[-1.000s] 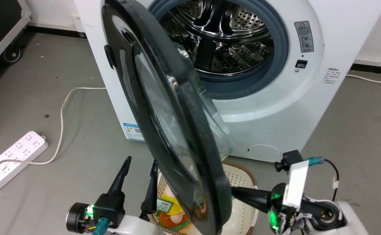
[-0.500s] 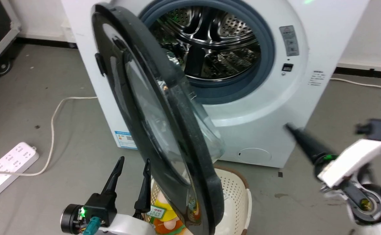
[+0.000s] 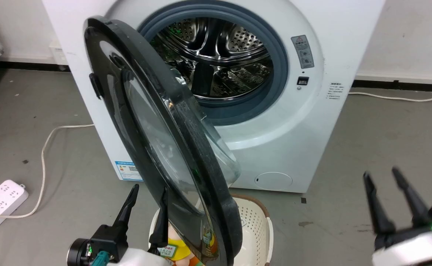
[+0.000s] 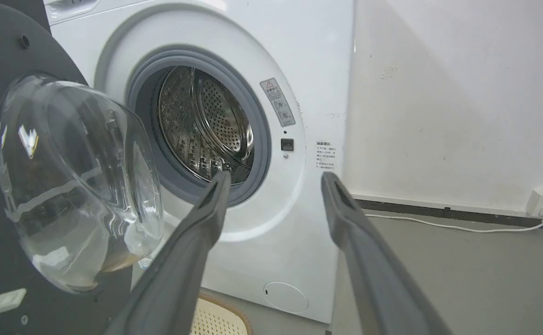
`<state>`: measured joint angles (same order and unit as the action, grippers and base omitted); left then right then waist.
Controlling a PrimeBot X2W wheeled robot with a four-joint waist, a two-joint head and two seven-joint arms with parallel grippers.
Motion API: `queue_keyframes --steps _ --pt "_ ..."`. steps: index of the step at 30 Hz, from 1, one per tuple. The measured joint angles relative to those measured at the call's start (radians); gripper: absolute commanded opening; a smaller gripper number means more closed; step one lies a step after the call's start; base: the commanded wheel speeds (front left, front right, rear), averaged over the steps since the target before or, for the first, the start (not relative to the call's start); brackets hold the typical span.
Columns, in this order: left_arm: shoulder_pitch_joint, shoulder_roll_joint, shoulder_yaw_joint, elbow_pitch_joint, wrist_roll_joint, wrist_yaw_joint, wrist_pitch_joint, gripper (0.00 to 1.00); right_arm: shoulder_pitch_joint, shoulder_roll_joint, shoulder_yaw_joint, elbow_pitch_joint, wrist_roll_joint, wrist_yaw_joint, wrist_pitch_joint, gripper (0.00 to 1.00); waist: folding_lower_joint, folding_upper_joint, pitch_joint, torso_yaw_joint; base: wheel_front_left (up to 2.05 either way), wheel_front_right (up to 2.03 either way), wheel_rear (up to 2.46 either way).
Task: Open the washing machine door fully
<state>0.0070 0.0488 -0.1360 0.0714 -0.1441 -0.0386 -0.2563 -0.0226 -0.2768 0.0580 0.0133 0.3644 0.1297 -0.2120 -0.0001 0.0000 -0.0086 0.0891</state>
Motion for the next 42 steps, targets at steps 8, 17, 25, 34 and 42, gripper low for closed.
queue_keyframes --steps 8,17,25,34,42 --pt "0.023 0.000 -0.005 -0.001 -0.001 -0.008 0.000 1.00 0.135 0.139 -0.033 -0.007 -0.161 0.000 -0.038 1.00 0.0000 0.0000 -0.004 -0.012 0.00 0.00 0.00" --pt "0.033 0.000 -0.030 0.008 -0.009 -0.017 0.000 1.00 0.142 0.185 -0.039 -0.014 -0.222 0.000 -0.045 1.00 0.0000 0.0000 -0.007 -0.015 0.00 0.00 0.00" --pt "0.033 0.000 -0.035 -0.046 -0.017 -0.025 0.000 0.00 0.142 0.194 -0.059 -0.016 -0.226 0.000 -0.045 1.00 0.0001 0.0000 -0.004 -0.014 0.00 0.00 0.00" --pt "-0.073 0.000 0.011 -0.324 -0.030 0.034 0.000 0.00 0.141 0.205 -0.067 -0.018 -0.234 0.000 -0.045 1.00 0.0001 0.0000 0.002 -0.013 0.00 0.00 0.00" --pt "-0.170 0.000 -0.042 -0.516 -0.051 0.077 -0.001 0.00 0.141 0.207 -0.060 -0.012 -0.237 0.000 -0.045 1.00 0.0001 0.0000 -0.005 -0.019 0.00 0.00 0.00"
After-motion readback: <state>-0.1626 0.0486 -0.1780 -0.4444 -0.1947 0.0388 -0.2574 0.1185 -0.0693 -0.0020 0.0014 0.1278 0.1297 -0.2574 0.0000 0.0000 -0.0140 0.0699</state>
